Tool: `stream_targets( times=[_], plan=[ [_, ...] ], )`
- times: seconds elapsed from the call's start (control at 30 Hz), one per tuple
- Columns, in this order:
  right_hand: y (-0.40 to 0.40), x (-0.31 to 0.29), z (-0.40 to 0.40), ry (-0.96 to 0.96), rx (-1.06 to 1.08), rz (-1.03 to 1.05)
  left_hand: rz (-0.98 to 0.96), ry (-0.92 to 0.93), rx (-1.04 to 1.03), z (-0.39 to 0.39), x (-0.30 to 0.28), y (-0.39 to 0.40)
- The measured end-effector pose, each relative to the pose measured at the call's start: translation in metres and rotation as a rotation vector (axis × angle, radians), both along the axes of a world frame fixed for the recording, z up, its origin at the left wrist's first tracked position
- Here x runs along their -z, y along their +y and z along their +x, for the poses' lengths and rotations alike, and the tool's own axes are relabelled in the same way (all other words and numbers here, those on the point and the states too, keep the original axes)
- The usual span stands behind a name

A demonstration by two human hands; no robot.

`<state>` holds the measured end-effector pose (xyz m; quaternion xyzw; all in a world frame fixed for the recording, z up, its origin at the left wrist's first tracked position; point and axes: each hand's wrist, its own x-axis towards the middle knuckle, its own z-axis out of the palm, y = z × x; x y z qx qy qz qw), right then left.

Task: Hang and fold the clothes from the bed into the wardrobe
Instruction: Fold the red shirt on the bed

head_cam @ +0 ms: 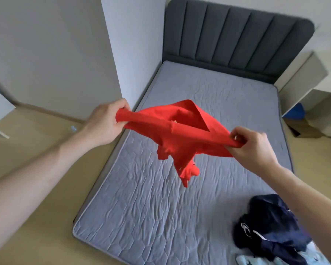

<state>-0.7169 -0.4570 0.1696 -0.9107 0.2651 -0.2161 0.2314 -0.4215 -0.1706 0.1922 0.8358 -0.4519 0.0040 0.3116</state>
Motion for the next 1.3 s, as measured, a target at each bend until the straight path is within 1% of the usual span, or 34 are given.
stream_targets(
  times=[0.1,0.17,0.23,0.33,0.47,0.57,0.6,0.67,0.73,0.77,0.8,0.83,0.87,0.9,1.0,1.07,1.1,1.13,1.2,1.3],
  plan=[
    [0.015,0.039,-0.029,0.134,-0.119,0.067,0.104,0.127,0.103,-0.027,0.038,0.014],
    [0.024,0.082,-0.048,0.290,-0.144,0.107,0.182,0.216,0.198,-0.042,0.081,0.024],
    [0.035,0.134,-0.064,0.464,-0.115,0.147,0.320,0.243,0.260,-0.056,0.134,0.036],
    [0.056,0.216,-0.084,0.695,-0.074,0.232,0.567,0.166,0.328,-0.077,0.227,0.056],
    [0.091,0.322,-0.110,0.868,-0.032,0.407,0.790,0.255,0.396,-0.113,0.336,0.073],
    [0.118,0.395,-0.131,0.961,-0.028,0.534,0.910,0.377,0.330,-0.142,0.414,0.085],
    [0.127,0.418,-0.137,1.002,-0.056,0.572,0.992,0.394,0.333,-0.152,0.437,0.089],
    [0.142,0.454,-0.144,1.114,-0.123,0.662,1.241,0.467,0.403,-0.169,0.474,0.093],
    [0.154,0.478,-0.151,1.206,-0.149,0.722,1.465,0.631,0.493,-0.179,0.498,0.090],
    [0.158,0.490,-0.153,1.232,-0.147,0.752,1.526,0.731,0.506,-0.180,0.513,0.086],
    [0.159,0.498,-0.151,1.241,-0.160,0.787,1.533,0.799,0.487,-0.177,0.525,0.079],
    [0.156,0.506,-0.148,1.236,-0.166,0.842,1.485,0.839,0.437,-0.172,0.537,0.070],
    [0.152,0.514,-0.143,1.214,-0.146,0.886,1.392,0.847,0.361,-0.164,0.550,0.058],
    [0.144,0.524,-0.135,1.167,-0.097,0.896,1.271,0.815,0.276,-0.154,0.564,0.044],
    [0.104,0.558,-0.100,0.914,0.142,0.769,0.884,0.645,0.061,-0.118,0.597,-0.014],
    [0.073,0.578,-0.073,0.754,0.326,0.705,0.707,0.558,-0.041,-0.095,0.611,-0.060],
    [0.060,0.588,-0.061,0.713,0.401,0.705,0.646,0.511,-0.076,-0.085,0.617,-0.083],
    [0.048,0.597,-0.052,0.697,0.452,0.720,0.607,0.481,-0.101,-0.076,0.623,-0.105],
    [0.035,0.614,-0.038,0.712,0.489,0.760,0.600,0.478,-0.127,-0.067,0.635,-0.145],
    [0.040,0.636,-0.027,0.716,0.482,0.865,0.694,0.574,-0.157,-0.070,0.655,-0.185]
  ],
)
